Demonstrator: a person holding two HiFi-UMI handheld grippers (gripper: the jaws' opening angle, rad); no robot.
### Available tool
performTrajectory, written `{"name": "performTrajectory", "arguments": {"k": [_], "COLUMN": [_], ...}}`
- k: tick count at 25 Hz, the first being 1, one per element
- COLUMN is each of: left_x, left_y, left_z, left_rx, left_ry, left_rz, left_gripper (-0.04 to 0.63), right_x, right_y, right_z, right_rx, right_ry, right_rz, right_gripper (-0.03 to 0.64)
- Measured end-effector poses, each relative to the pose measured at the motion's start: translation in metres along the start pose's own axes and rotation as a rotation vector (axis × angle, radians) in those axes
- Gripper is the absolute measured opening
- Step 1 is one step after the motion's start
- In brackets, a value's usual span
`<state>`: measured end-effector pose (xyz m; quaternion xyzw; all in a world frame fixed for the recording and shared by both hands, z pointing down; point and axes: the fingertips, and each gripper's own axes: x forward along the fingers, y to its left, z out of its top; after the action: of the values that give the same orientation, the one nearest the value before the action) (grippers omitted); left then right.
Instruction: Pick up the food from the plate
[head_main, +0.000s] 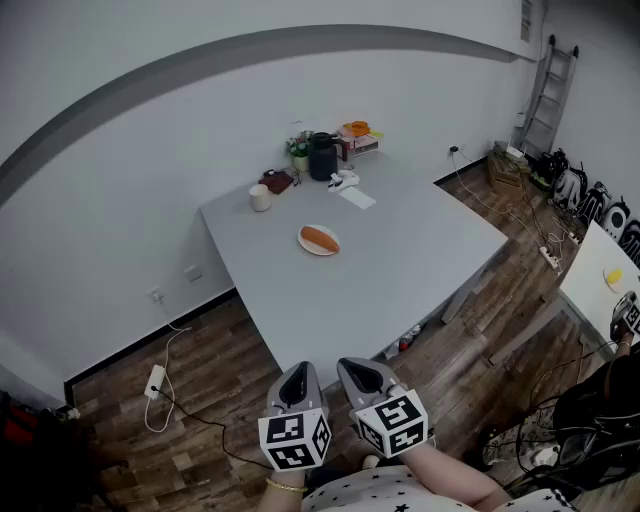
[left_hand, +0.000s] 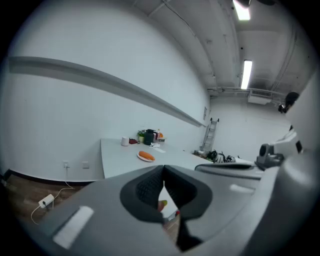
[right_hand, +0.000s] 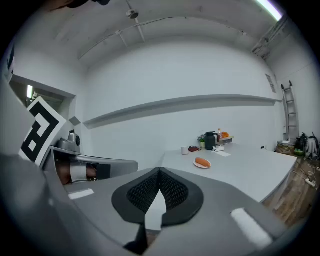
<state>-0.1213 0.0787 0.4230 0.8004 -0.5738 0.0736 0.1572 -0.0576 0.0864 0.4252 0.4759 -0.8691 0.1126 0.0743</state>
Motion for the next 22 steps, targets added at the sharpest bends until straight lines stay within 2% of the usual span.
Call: {"name": "performTrajectory", "arguments": {"k": [15, 22], "left_x": [-0.022, -0.012], "left_y": [0.04, 0.053], "left_z": [-0.026, -0.035], "left_rx": [-0.027, -0.05], "left_ry": [0.047, 0.064], "left_rz": [-0.016, -0.032], "left_gripper": [0.008, 0.008], "right_x": [0.013, 0.02], "right_y": [0.03, 0.027], "right_z": [-0.017, -0.032], "right_rx": [0.037, 0.041], "right_ry": [0.011, 0.047], "right_rz": [-0.025, -0.059], "right_gripper": [-0.003, -0.003]}}
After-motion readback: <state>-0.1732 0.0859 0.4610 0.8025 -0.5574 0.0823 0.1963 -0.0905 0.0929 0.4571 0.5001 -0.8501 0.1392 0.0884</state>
